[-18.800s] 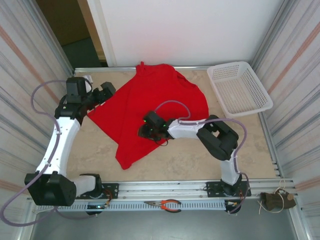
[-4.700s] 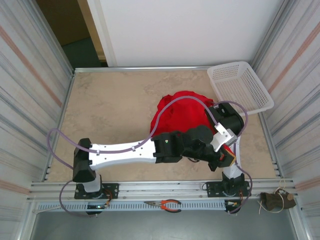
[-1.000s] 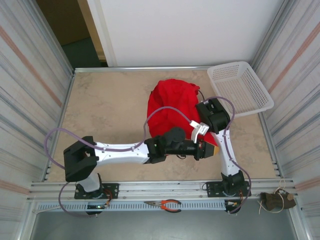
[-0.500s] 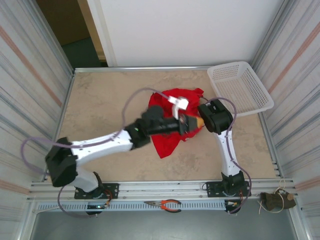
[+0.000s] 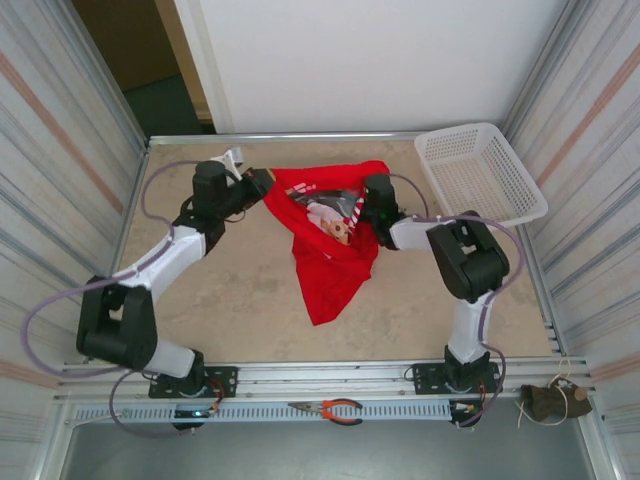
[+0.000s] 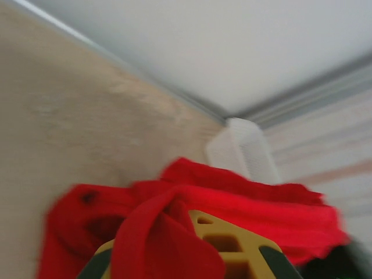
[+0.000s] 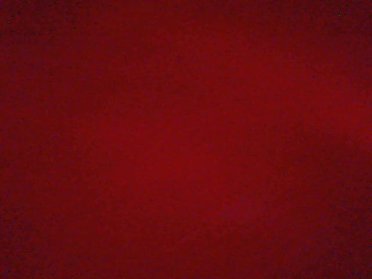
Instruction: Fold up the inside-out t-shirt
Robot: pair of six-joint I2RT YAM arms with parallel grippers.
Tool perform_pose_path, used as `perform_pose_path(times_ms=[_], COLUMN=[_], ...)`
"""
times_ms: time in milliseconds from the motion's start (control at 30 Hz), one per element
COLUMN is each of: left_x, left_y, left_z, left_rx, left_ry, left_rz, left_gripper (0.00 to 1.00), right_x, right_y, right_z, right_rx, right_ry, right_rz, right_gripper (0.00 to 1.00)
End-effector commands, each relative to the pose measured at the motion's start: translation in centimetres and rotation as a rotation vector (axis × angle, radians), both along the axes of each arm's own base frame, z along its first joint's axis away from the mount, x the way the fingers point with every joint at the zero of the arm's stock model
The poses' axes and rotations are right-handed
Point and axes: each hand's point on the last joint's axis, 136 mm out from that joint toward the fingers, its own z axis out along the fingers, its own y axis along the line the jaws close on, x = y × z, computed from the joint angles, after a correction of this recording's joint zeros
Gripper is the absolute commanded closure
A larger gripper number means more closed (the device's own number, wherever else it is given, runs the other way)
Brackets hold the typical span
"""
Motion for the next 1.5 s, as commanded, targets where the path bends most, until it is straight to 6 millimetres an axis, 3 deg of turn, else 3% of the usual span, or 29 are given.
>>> perform_pose_path(times_ms=[0, 100, 267, 367, 400, 433, 533, 700, 833, 1033, 1233, 1400, 1433, 1467], left_x=[1.7, 2.4, 1.0, -0.6, -1.3, -2.1, -5.2, -9.5, -11.5, -12.7, -11.5, -10.7, -10.4, -10.2], left_y=[0.9, 0.9, 1.9, 2.6, 2.6, 2.4, 1.3, -0.9, -2.4, -4.8, -6.3, -8.0, -8.4, -8.7], left_z=[-1.1, -0.4, 1.1, 3.2, 4.5, 5.6, 8.7, 11.3, 10.8, 7.9, 4.9, 4.4, 4.5, 4.6], left_rx=[-0.023, -0.021, 0.047, 0.041, 0.032, 0.027, 0.060, 0.152, 0.212, 0.211, 0.230, 0.201, 0.197, 0.189], left_ry=[0.048, 0.035, -0.005, -0.065, -0.104, -0.135, -0.243, -0.370, -0.413, -0.393, -0.329, -0.331, -0.332, -0.336], left_rz=[-0.046, -0.090, -0.080, -0.063, -0.063, -0.069, -0.114, -0.220, -0.287, -0.331, -0.328, -0.355, -0.361, -0.366], left_gripper=[0.77, 0.55, 0.29, 0.22, 0.19, 0.18, 0.15, 0.14, 0.14, 0.13, 0.13, 0.13, 0.17, 0.27], right_x=[-2.9, -4.2, -4.0, -4.0, -4.2, -4.1, -4.4, -4.5, -4.7, -5.0, -5.6, -5.9, -6.0, -6.1], right_y=[0.8, 1.1, -0.3, -0.8, -1.3, -1.4, -2.7, -5.7, -5.6, -4.9, -4.5, -4.6, -4.5, -4.4], right_z=[3.0, 5.5, 9.2, 11.4, 10.8, 12.1, 12.1, 10.3, 9.4, 9.5, 10.5, 10.9, 10.8, 10.8], right_rx=[-0.206, -0.358, -0.498, -0.652, -0.734, -0.795, -1.040, -1.435, -1.461, -1.463, -1.428, -1.422, -1.418, -1.416], right_ry=[-0.052, -0.140, -0.225, -0.295, -0.295, -0.342, -0.408, -0.429, -0.426, -0.442, -0.466, -0.468, -0.468, -0.468], right_rz=[0.141, 0.231, 0.275, 0.315, 0.334, 0.332, 0.363, 0.479, 0.531, 0.544, 0.538, 0.538, 0.540, 0.544], right_gripper=[1.00, 1.00, 1.00, 1.00, 1.00, 1.00, 1.00, 1.00, 1.00, 1.00, 1.00, 1.00, 1.00, 1.00])
